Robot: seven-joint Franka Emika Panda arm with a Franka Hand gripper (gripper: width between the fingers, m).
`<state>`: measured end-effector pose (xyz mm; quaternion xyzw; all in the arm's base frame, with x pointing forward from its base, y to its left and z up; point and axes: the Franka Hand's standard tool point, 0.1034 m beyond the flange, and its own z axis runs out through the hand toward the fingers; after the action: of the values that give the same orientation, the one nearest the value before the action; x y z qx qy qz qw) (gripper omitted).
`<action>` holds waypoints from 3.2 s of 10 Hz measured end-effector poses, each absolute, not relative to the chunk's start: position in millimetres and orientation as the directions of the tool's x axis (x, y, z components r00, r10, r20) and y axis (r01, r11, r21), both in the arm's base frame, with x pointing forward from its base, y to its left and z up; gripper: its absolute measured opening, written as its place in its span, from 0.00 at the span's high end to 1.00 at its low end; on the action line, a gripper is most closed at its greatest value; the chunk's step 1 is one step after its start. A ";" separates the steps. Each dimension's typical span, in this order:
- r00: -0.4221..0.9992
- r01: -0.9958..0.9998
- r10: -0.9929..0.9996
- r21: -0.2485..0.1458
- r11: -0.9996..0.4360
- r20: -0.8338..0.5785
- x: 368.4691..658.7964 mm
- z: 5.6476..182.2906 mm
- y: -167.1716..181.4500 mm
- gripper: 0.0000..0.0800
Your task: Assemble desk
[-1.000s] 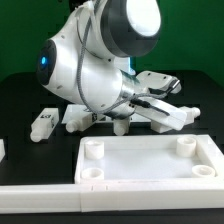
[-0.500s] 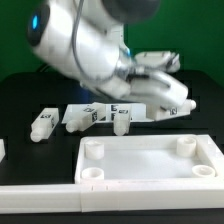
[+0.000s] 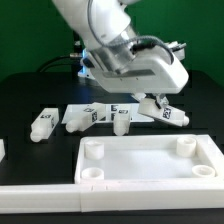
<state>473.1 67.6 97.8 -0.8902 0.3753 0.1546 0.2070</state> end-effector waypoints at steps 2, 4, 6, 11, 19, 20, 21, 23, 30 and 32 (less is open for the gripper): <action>0.761 -0.648 -0.581 -0.318 -0.692 -0.288 517.3 148.2 62.5 0.64; 0.765 -0.640 -0.622 -0.310 -0.703 -0.170 512.5 138.2 68.7 0.64; 0.748 -0.640 -0.662 -0.321 -0.698 -0.050 521.4 140.7 68.5 0.64; 0.847 -0.406 -0.469 -0.264 -0.875 0.251 574.0 174.6 80.3 0.64; 0.925 -0.114 -0.162 -0.155 -0.981 0.343 617.0 171.8 89.0 0.64; 0.925 -0.114 -0.162 -0.155 -0.981 0.343 616.9 171.6 89.0 0.64; 0.927 -0.097 -0.142 -0.144 -0.985 0.347 616.9 169.3 90.1 0.64; 0.929 0.063 0.048 -0.030 -0.998 0.367 620.0 157.5 101.3 0.64; 0.881 0.116 0.097 -0.013 -0.993 0.463 634.0 138.8 108.3 0.64; 0.878 0.116 0.094 -0.017 -0.993 0.470 632.9 132.1 112.5 0.64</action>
Offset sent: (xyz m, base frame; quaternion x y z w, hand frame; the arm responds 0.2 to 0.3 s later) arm 0.0000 0.0000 0.0000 0.0000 0.1938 0.0000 0.9810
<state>632.9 112.5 132.1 -0.9687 -0.0543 -0.2411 0.0224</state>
